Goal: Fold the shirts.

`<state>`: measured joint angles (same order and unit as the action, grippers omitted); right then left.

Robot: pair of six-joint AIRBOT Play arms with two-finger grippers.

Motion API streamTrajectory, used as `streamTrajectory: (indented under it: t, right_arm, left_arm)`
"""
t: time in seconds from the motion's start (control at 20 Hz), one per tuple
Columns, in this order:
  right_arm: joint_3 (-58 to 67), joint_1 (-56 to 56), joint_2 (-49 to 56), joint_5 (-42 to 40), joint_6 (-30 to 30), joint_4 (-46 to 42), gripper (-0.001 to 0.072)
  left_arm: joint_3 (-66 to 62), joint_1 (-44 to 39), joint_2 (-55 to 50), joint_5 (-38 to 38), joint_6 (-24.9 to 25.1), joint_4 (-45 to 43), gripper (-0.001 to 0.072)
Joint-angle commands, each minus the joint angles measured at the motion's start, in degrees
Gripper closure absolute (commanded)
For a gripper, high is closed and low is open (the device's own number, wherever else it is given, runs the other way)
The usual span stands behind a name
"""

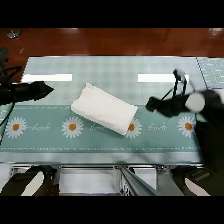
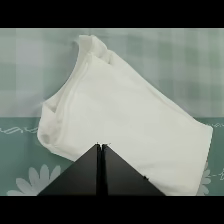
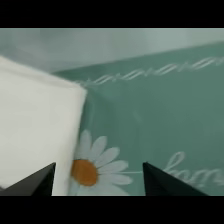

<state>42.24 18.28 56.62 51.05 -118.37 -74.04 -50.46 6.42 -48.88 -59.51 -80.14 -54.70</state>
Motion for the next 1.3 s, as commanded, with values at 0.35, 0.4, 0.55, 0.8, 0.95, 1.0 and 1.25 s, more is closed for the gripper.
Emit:
streamTrajectory:
  t: [0.35,0.4,0.55,0.8,0.95,1.0,1.25]
  right_arm:
    - [-6.19,3.37,21.51,-13.18,32.92,49.86,0.0112]
    - [-3.43,3.37,23.78,-12.48,33.7,50.27,0.0159]
    - [7.15,3.3,30.34,-5.73,39.8,50.36,0.069]
    - [38.88,0.74,30.91,7.89,30.91,31.21,0.0693]
    - [59.08,-1.31,30.95,16.98,23.89,16.83,0.0693]
    - [64.22,-2.62,30.95,20.65,21.86,12.41,0.0693]
    - [74.18,-14.45,26.18,36.26,16.7,7.04,0.0693]
  left_arm:
    - [0.07,-5.51,-3.21,-0.04,-0.02,-0.39,0.069]
    - [0.09,-5.49,-3.3,-0.02,-0.02,-0.39,0.069]
    - [0.07,-5.49,-3.32,0.13,-0.04,-0.39,0.069]
    - [0.07,-5.49,-3.32,0.09,-0.04,-0.37,0.069]
    - [0.07,-5.49,-3.32,0.0,-0.04,-0.37,0.069]
    - [0.07,-5.49,-3.32,-0.04,-0.04,-0.37,0.069]
    - [0.07,-5.49,-3.32,0.0,-0.07,-0.37,0.069]
